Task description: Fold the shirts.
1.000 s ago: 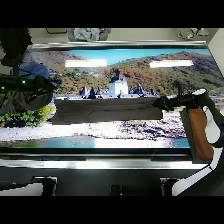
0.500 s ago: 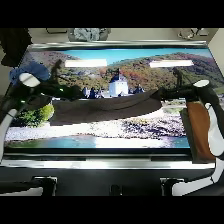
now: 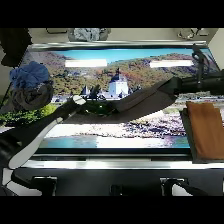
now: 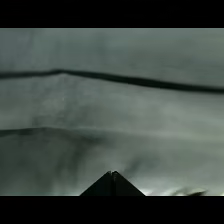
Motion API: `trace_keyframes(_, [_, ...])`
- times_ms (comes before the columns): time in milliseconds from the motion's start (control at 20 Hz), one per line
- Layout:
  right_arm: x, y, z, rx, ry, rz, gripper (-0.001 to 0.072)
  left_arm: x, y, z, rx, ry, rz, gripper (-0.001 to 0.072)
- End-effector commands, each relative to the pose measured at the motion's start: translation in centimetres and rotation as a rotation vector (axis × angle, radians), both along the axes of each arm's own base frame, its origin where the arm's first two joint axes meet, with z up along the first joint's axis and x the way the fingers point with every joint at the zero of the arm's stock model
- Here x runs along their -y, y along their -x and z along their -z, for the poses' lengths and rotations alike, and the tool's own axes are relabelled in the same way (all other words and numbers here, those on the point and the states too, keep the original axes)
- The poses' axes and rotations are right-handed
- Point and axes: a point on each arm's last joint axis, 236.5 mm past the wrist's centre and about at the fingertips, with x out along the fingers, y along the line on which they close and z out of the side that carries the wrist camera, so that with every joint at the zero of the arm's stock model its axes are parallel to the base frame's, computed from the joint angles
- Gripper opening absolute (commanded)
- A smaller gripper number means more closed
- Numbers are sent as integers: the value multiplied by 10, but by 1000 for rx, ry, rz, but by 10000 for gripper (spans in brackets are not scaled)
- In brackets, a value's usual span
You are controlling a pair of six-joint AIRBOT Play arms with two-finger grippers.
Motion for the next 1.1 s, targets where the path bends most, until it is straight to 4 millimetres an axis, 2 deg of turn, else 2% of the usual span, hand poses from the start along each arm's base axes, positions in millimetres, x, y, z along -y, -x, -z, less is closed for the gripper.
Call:
trace_keyframes(0, [-8, 35, -30, 12, 14, -17, 58, 59, 18, 16, -87, 135, -21, 34])
trace_keyframes(100, [-8, 45, -37, 6, 28, -10, 59, 88, 29, 26, -166, 192, -38, 34])
trace_keyframes(200, [-7, 47, -41, 9, 29, 9, 59, 110, 31, 29, -136, 227, -5, 34])
trace_keyframes(250, [-5, 45, -40, 10, 34, 17, 59, 114, 29, 25, -105, 239, 22, 33])
trace_keyframes(350, [-2, 36, -38, 10, 28, 53, 59, 108, 20, 3, -35, 263, 54, 30])
trace_keyframes(450, [-7, 20, -42, 36, -17, 75, 58, 82, 8, -24, 80, 210, 103, 29])
trace_keyframes(550, [-26, 2, -42, 78, -33, 76, 58, 32, -11, -51, 223, 65, 130, 29])
trace_keyframes(650, [-65, -15, -35, 102, -59, 52, 58, -43, -38, -80, 362, -126, 106, 30])
trace_keyframes(700, [-87, -23, -29, 105, -74, 36, 58, -87, -50, -99, 420, -221, 77, 30])
trace_keyframes(800, [-137, -37, -9, 91, -112, 14, 58, -170, -63, -143, 512, -356, -1, 31])
trace_keyframes(900, [-187, -48, 17, 51, -169, 8, 59, -240, -60, -188, 570, -430, -101, 31])
trace_keyframes(950, [-212, -51, 33, 27, -193, 8, 59, -269, -54, -211, 596, -445, -158, 31])
trace_keyframes(1050, [-257, -50, 67, -34, -231, 8, 59, -307, -38, -249, 649, -470, -246, 32])
